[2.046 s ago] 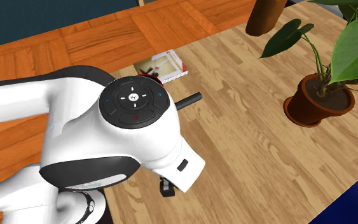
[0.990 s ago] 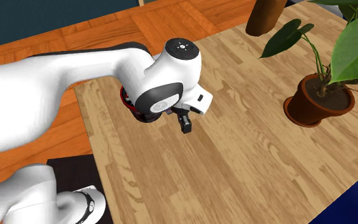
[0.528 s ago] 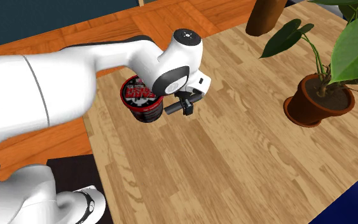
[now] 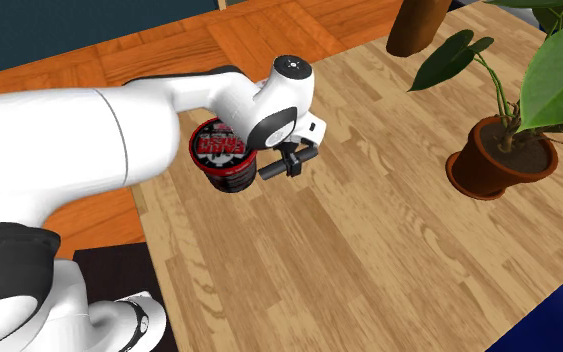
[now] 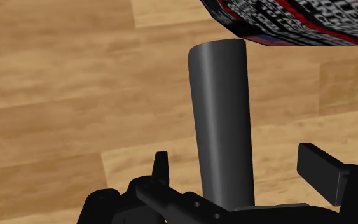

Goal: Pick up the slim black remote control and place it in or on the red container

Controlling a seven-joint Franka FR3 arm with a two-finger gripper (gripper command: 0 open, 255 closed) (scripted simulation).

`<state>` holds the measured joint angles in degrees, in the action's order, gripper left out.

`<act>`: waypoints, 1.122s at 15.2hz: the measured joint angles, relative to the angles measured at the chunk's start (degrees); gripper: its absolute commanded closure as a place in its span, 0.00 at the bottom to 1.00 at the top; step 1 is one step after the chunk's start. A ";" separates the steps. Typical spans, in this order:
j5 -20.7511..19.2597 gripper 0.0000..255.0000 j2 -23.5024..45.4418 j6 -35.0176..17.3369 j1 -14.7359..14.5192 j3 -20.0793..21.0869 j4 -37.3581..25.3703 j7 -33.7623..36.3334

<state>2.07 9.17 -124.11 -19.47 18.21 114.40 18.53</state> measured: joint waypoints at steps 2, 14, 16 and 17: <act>-0.20 0.00 0.62 -1.27 -0.09 -0.01 0.67 0.12; -0.29 1.00 0.68 -1.74 -0.06 -0.08 0.87 0.14; -0.28 1.00 0.66 -1.79 -0.06 -0.07 0.91 0.13; -0.28 1.00 0.66 -1.80 -0.07 -0.07 0.91 0.15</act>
<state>1.79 9.83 -125.92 -19.54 18.14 115.31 18.68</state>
